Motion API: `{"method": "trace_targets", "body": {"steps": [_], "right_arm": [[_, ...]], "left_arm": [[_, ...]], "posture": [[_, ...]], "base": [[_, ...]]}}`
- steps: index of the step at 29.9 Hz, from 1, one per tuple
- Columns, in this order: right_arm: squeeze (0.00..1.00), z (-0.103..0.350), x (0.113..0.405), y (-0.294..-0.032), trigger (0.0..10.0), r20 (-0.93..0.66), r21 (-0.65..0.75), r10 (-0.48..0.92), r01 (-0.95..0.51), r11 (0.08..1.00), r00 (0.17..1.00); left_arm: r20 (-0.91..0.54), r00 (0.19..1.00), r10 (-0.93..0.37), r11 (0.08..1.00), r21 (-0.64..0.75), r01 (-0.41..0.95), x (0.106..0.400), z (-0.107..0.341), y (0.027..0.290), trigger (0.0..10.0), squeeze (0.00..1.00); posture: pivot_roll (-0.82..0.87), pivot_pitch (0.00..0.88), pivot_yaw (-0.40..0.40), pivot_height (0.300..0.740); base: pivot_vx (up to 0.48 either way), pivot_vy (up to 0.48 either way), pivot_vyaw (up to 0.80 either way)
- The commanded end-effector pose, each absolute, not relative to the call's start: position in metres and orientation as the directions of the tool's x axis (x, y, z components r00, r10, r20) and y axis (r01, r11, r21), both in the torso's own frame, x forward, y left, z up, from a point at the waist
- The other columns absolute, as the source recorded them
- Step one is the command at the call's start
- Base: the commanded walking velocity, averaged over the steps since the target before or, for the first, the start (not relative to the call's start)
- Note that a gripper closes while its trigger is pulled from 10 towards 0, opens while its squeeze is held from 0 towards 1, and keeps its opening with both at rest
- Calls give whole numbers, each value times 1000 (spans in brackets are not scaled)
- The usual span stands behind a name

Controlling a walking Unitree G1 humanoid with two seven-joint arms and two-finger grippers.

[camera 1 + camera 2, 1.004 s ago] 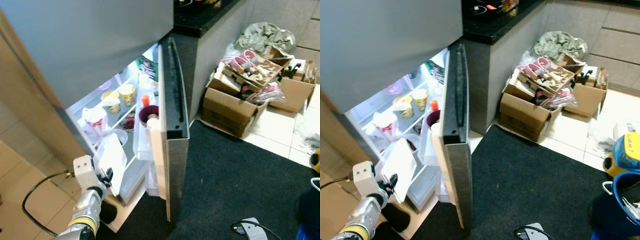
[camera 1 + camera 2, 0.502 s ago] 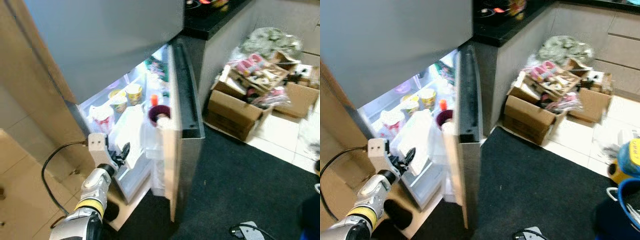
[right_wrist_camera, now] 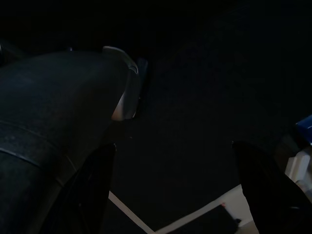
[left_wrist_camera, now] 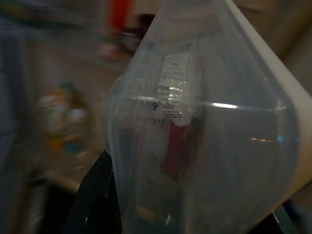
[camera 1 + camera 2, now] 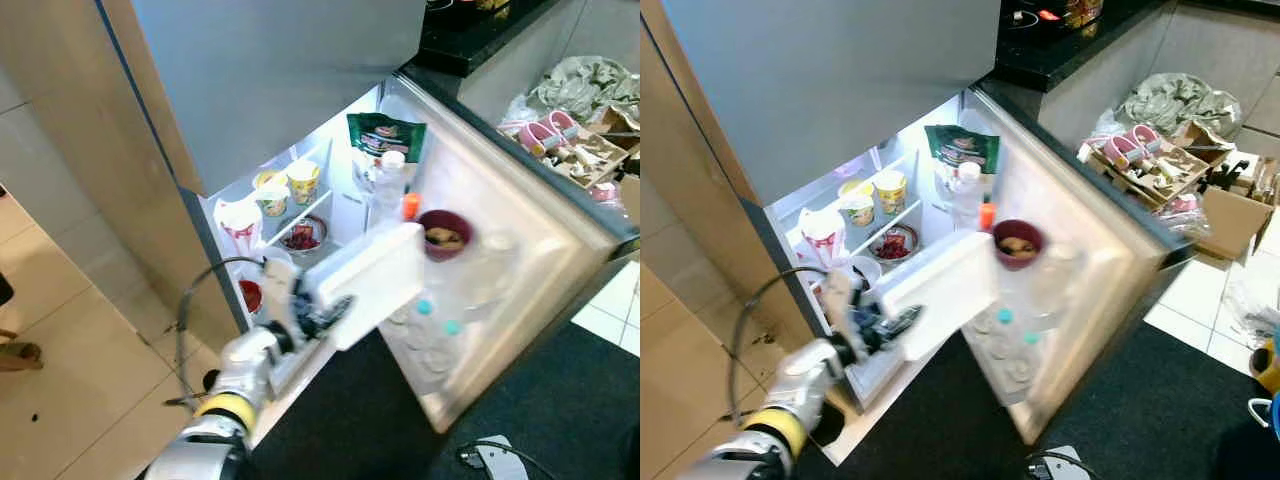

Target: Restocking fridge

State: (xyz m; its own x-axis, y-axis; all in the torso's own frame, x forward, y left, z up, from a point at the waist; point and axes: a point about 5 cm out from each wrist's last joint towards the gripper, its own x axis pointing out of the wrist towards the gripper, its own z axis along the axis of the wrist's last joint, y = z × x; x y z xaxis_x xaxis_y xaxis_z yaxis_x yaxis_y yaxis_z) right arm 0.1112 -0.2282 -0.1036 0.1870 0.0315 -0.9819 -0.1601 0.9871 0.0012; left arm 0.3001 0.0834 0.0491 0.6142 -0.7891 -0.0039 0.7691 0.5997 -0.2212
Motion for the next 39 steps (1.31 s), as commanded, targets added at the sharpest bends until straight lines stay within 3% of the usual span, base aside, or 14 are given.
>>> {"method": "trace_targets", "body": {"steps": [1,7,8,9,10,11,13,14,23,25,26,31,35,39], "right_arm": [[0,-105,107,-228,10000,-983,3,30,-151,989,181],[0,-105,107,-227,10000,-983,5,32,-153,988,181],[0,-105,107,-227,10000,-983,4,33,-154,988,181],[0,-105,107,-227,10000,-983,4,33,-154,988,181],[0,-105,107,-226,10000,-983,4,32,-156,988,180],[0,-105,107,-226,10000,-983,3,32,-158,987,181],[0,-105,107,-226,10000,-983,3,32,-159,987,181],[0,-105,107,-227,10000,-983,1,31,-161,987,182],[0,-105,107,-227,10000,-982,-8,24,-168,986,188],[0,-105,110,-228,10000,-976,-13,22,-161,987,217],[0,-104,111,-227,10000,-971,-9,27,-148,989,236],[0,-104,111,-227,10000,-970,-11,25,-147,989,242],[0,-104,112,-227,10000,-970,2,40,-155,988,240],[0,-104,112,-227,10000,-970,4,42,-157,988,240]], "left_arm": [[-12,636,-771,624,-211,752,304,51,89,10000,0],[-112,685,-719,688,-247,682,296,31,109,10000,0],[-186,730,-657,750,-263,607,288,17,124,10000,0],[-186,730,-657,750,-263,607,288,17,124,10000,0],[-324,791,-519,851,-287,440,271,-8,151,10000,0],[-385,808,-446,889,-299,348,262,-19,164,10000,0],[-414,814,-408,904,-306,298,256,-24,170,10000,0],[-499,805,-321,929,-329,166,237,-41,184,10000,0],[-623,754,-207,950,-312,2,202,-64,199,10000,0],[-705,697,-131,954,-282,-106,177,-78,206,10000,0],[-778,625,-71,957,-230,-178,152,-90,210,10000,0],[-795,605,-38,952,-213,-221,145,-93,211,10000,0],[-796,604,34,917,-216,-336,142,-94,215,10000,0],[-796,604,41,905,-227,-361,141,-94,215,10000,0]], "posture": [[-96,0,25,740],[-95,0,28,740],[-93,0,28,740],[-93,0,28,740],[-93,0,31,740],[-93,0,31,740],[-93,0,31,740],[-94,0,29,740],[-94,0,27,740],[-89,0,25,740],[-90,0,26,740],[-90,0,26,740],[-87,0,21,740],[-87,0,21,740]], "base": [[0,0,0],[0,0,0],[0,0,0],[0,0,0],[0,0,0],[0,0,0],[0,0,0],[0,0,0],[0,0,0],[0,0,0],[0,0,0],[0,0,0],[0,0,794],[0,0,788]]}}
